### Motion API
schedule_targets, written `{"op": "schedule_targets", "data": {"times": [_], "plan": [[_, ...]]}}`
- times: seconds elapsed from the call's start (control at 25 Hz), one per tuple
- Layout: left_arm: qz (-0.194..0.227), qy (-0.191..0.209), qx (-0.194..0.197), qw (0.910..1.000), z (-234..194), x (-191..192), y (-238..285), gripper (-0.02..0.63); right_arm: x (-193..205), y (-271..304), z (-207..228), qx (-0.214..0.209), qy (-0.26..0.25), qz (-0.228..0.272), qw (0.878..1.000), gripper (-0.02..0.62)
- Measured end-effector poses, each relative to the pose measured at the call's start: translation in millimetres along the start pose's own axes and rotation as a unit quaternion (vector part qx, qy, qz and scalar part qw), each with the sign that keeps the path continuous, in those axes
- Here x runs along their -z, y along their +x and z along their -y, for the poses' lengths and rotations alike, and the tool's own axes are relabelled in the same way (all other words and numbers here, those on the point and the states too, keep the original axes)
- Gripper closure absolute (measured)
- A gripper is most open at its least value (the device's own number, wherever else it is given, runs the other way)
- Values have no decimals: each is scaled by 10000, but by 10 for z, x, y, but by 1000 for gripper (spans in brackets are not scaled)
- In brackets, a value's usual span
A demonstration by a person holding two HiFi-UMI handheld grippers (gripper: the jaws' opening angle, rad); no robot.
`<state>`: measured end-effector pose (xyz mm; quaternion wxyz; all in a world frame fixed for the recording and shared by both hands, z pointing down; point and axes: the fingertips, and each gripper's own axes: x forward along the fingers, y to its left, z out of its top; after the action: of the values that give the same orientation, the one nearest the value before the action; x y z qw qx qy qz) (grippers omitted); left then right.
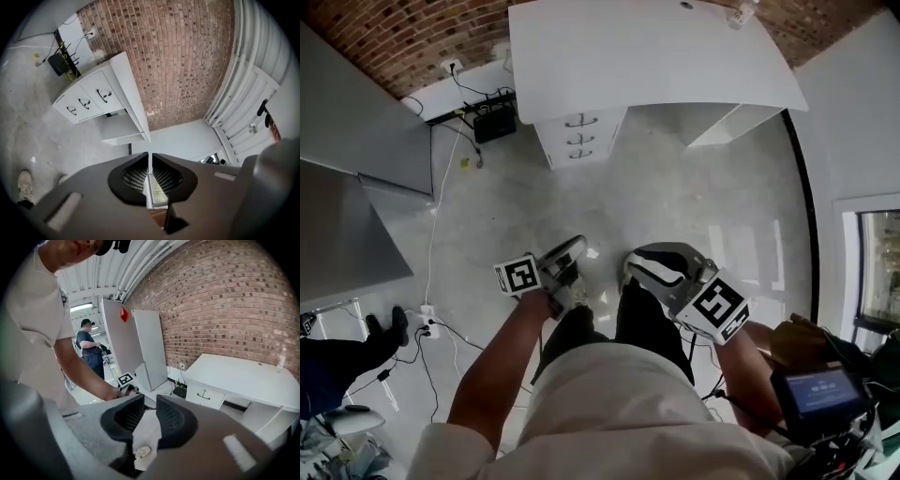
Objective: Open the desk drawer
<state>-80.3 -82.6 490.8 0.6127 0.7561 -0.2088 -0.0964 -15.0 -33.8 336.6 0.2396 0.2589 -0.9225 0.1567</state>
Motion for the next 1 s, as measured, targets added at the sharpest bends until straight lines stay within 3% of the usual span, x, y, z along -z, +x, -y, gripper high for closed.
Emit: {"op": "schedule_targets", "data": {"times": [0.2, 0.32, 0.6, 0.76, 1.0], "plan": [[590, -438, -298, 9969, -617, -510, 510, 577, 72, 220, 601, -743, 131, -311, 9967, 530], [1141, -796, -387, 9895, -962, -794, 867, 577, 148, 290, 1017, -1184, 16, -678, 9906, 562], [2293, -1152, -395, 9657, -1799, -1548, 1641, 577, 459, 490, 1983, -1671, -339, -1415, 9751, 589], [2791, -1243, -455, 9511, -2263, -1924, 1887, 577, 654, 540, 2344, -1711, -401, -1660, 9703, 589], [3618, -1511, -755, 9168, -2929, -2324, 1845, 564, 986, 580, 2498, -1808, -219, -2027, 9622, 589]]}}
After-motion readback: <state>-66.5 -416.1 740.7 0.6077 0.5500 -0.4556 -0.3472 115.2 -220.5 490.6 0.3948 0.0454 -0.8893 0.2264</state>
